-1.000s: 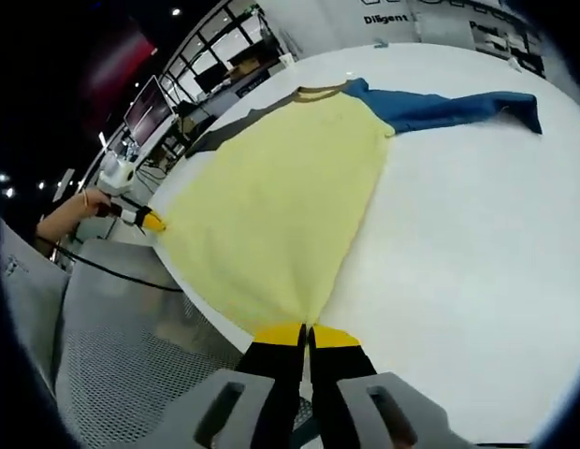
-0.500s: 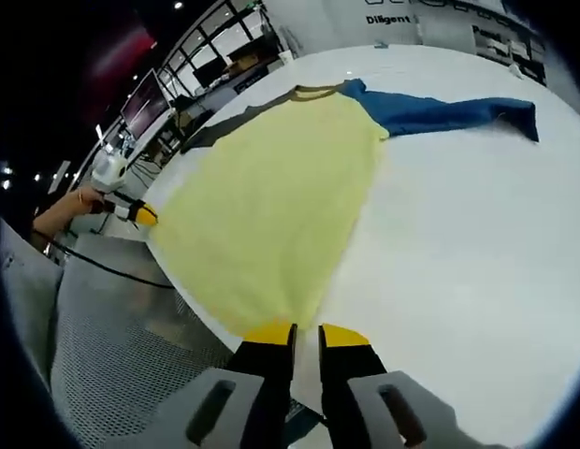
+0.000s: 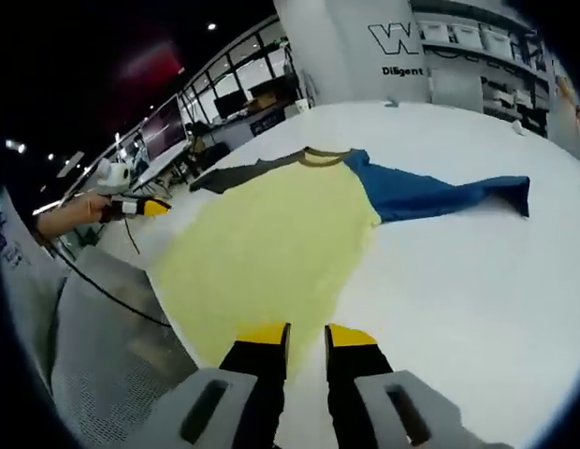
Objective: Fold the garment on the visible template until the final outline fits inside the template.
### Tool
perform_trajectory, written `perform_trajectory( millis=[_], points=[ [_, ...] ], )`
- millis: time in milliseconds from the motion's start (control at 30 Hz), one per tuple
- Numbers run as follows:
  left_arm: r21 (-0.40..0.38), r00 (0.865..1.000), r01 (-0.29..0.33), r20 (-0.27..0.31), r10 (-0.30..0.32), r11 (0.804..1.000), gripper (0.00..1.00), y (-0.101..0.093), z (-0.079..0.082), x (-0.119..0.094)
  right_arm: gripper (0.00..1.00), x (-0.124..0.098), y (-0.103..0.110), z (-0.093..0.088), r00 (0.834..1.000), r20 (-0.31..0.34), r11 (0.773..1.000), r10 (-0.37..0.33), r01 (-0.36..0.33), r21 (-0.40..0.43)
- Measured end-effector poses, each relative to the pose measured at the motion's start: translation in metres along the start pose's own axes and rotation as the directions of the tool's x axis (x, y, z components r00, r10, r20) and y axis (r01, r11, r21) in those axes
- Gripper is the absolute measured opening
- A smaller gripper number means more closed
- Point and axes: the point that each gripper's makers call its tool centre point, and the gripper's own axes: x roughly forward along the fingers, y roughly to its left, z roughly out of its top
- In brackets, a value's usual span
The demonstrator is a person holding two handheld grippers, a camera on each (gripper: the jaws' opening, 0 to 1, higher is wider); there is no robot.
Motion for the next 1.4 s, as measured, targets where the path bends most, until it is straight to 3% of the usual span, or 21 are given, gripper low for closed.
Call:
perform_trajectory(
  millis=[167,267,333,467,533,633,767,867,1000,1033,1067,1200,1333,1400],
  points=[
    [0.061,0.998,-0.053,0.042,0.050,0.997,0.33,0.009,0.017,-0.002,0.32,-0.007,-0.012,0.024,0.993,0.109,0.998,-0.049,0.053,-0.035],
    [0.046,0.992,-0.084,0.095,0.080,0.995,0.53,0.016,0.029,-0.003,0.46,-0.010,-0.019,0.036,0.984,0.166,0.994,-0.068,0.082,-0.079],
    [0.052,0.988,-0.081,0.133,0.074,0.995,0.62,0.018,0.035,-0.004,0.54,-0.013,-0.023,0.045,0.978,0.192,0.992,-0.075,0.094,-0.089],
    [0.070,0.980,-0.092,0.185,0.077,0.993,0.66,0.021,0.047,-0.004,0.62,-0.018,-0.021,0.057,0.971,0.237,0.994,-0.044,0.068,-0.091],
    [0.050,0.967,-0.051,0.250,0.037,0.997,0.75,0.015,0.061,-0.006,0.69,-0.018,-0.020,0.060,0.967,0.252,0.993,-0.037,0.064,-0.097],
    [0.059,0.966,-0.034,0.257,0.018,0.998,0.87,0.016,0.064,-0.007,0.75,-0.018,-0.014,0.064,0.962,0.274,0.993,-0.007,0.039,-0.113],
    [0.139,0.978,-0.044,0.208,0.015,0.989,0.89,0.017,0.055,-0.006,0.77,-0.015,-0.008,0.062,0.962,0.272,0.992,0.019,0.017,-0.128],
    [0.141,0.982,-0.043,0.188,0.016,0.989,0.89,0.015,0.049,-0.006,0.74,-0.014,-0.001,0.059,0.965,0.260,0.993,0.016,0.015,-0.117],
    [0.112,0.983,-0.116,0.152,0.099,0.987,0.84,0.040,0.041,-0.006,0.72,-0.013,-0.002,0.056,0.965,0.262,0.997,0.025,-0.006,-0.075],
    [0.109,0.983,-0.119,0.155,0.101,0.987,0.83,0.042,0.042,-0.006,0.72,-0.014,0.000,0.056,0.966,0.257,0.997,0.026,-0.006,-0.078],
    [0.091,0.978,-0.133,0.173,0.116,0.987,0.82,0.056,0.045,-0.004,0.72,-0.015,0.001,0.057,0.967,0.253,0.997,0.027,-0.007,-0.081],
    [0.108,0.974,-0.163,0.176,0.143,0.981,0.81,0.067,0.051,-0.006,0.73,-0.016,0.001,0.057,0.969,0.246,0.997,0.017,0.003,-0.080],
    [0.212,0.983,-0.168,0.106,0.148,0.963,0.77,0.088,0.047,-0.001,0.72,-0.014,0.002,0.054,0.973,0.229,0.998,0.010,0.005,-0.067],
    [0.335,0.993,-0.117,0.017,0.118,0.935,0.74,0.097,0.038,0.003,0.72,-0.012,0.001,0.051,0.978,0.210,0.997,-0.001,0.016,-0.071]
  ],
)
